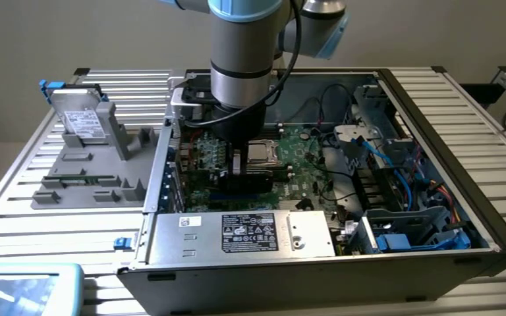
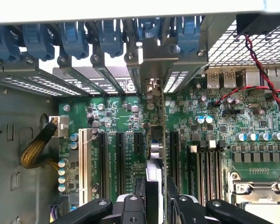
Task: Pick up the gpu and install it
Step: 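Insert the gpu into the slot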
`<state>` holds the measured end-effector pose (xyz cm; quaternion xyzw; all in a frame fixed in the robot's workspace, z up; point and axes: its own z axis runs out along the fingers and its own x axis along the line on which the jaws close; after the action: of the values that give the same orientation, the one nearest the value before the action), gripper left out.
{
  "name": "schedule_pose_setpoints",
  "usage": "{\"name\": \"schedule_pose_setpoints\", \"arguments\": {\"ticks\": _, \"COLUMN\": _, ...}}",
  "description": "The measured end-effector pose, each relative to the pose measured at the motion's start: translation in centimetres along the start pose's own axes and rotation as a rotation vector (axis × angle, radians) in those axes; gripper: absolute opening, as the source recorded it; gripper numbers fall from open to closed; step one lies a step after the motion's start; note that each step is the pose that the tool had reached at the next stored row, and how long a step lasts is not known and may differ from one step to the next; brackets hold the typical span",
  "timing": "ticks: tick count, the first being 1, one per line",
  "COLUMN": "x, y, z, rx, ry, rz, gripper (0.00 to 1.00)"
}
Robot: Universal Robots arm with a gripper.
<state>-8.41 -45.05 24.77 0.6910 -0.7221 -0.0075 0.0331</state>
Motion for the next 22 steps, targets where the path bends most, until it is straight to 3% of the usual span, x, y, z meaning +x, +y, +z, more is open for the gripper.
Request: {"name": "schedule_pose_setpoints", "arguments": {"ticks": 22, "x": 0.33, "y": -0.14, "z": -0.11, "rx": -0.0014, "ry": -0.0003, "rz": -0.009, "gripper": 0.28}}
